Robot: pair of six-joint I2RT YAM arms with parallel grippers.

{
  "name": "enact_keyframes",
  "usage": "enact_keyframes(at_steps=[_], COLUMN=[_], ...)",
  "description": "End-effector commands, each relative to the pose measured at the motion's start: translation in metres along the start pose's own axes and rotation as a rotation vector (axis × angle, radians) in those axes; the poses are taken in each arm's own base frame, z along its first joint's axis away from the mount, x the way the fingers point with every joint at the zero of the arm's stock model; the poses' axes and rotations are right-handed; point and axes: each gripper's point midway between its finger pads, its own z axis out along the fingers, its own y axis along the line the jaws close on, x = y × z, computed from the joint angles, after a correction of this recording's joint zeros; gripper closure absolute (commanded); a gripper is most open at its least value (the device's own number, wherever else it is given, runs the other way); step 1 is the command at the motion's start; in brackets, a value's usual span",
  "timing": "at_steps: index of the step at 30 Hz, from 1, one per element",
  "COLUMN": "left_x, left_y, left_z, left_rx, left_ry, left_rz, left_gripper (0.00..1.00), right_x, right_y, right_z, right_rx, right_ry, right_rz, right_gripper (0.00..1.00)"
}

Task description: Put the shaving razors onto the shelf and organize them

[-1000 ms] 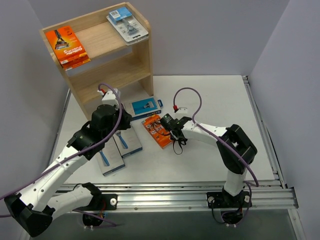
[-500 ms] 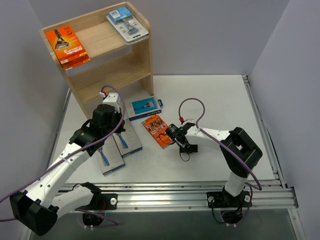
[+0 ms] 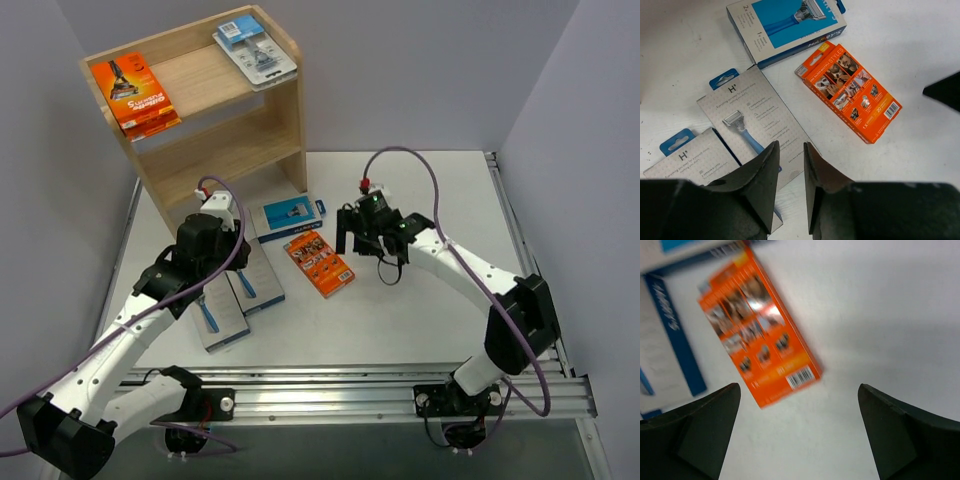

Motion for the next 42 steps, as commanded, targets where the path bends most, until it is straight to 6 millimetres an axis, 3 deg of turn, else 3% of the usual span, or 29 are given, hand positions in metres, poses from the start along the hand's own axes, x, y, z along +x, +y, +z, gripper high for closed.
enact_keyframes(at_steps=[1, 2, 3, 4, 5, 7, 8, 10, 16, 22, 30, 36, 39, 40, 42], left_x=[-0.02, -0.021, -0.021, -0.022, -0.022, -0.023, -0.023, -0.024, -0.023, -0.023, -0.02, -0.02, -0.019, -0.019, -0.019], left_y=[-0.001, 0.002, 0.004, 0.006, 0.009, 0.012, 0.013, 0.015, 0.019, 0.02, 0.019, 0.02, 0.02, 0.021, 0.021], left_z=[-0.004, -0.004, -0.004, -0.004, -0.005, -0.005, -0.006, -0.005, -0.003, -0.002, 0.001, 0.001, 0.001, 0.001, 0.001], left_rx=[0.017, 0.01, 0.005, -0.003, -0.012, -0.023, -0.027, -0.035, -0.044, -0.034, -0.026, -0.03, -0.031, -0.032, -0.036], left_ry=[-0.075, -0.081, -0.08, -0.083, -0.086, -0.092, -0.095, -0.096, -0.086, -0.082, -0.067, -0.065, -0.062, -0.064, -0.067], left_rz=[-0.01, -0.015, -0.016, -0.018, -0.02, -0.021, -0.019, -0.018, -0.021, -0.029, -0.031, -0.033, -0.032, -0.032, -0.034], left_gripper=[0.64, 0.64, 0.63, 0.62, 0.61, 0.6, 0.59, 0.57, 0.51, 0.5, 0.49, 0.49, 0.49, 0.49, 0.49], right_x=[-0.052, -0.045, -0.058, -0.06, -0.048, -0.059, -0.053, -0.053, -0.005, 0.034, 0.096, 0.118, 0.134, 0.131, 0.149], right_y=[0.035, 0.038, 0.049, 0.053, 0.055, 0.071, 0.073, 0.083, 0.084, 0.072, 0.064, 0.068, 0.057, 0.061, 0.051], right_z=[0.001, 0.022, 0.021, 0.027, 0.046, 0.053, 0.066, 0.073, 0.105, 0.117, 0.116, 0.111, 0.121, 0.127, 0.129], right_rx=[-0.127, -0.122, -0.133, -0.134, -0.138, -0.175, -0.186, -0.223, -0.157, -0.165, -0.27, -0.343, -0.29, -0.317, -0.347], right_ry=[-0.078, -0.017, -0.016, 0.004, 0.069, 0.056, 0.083, 0.093, 0.215, 0.303, 0.467, 0.485, 0.52, 0.504, 0.525], right_rz=[-0.181, -0.229, -0.304, -0.337, -0.372, -0.433, -0.448, -0.493, -0.685, -0.711, -0.711, -0.636, -0.49, -0.403, -0.292], right_gripper=[0.0, 0.0, 0.0, 0.0, 0.0, 0.0, 0.0, 0.0, 0.0, 0.0, 0.0, 0.0, 0.0, 0.01, 0.05])
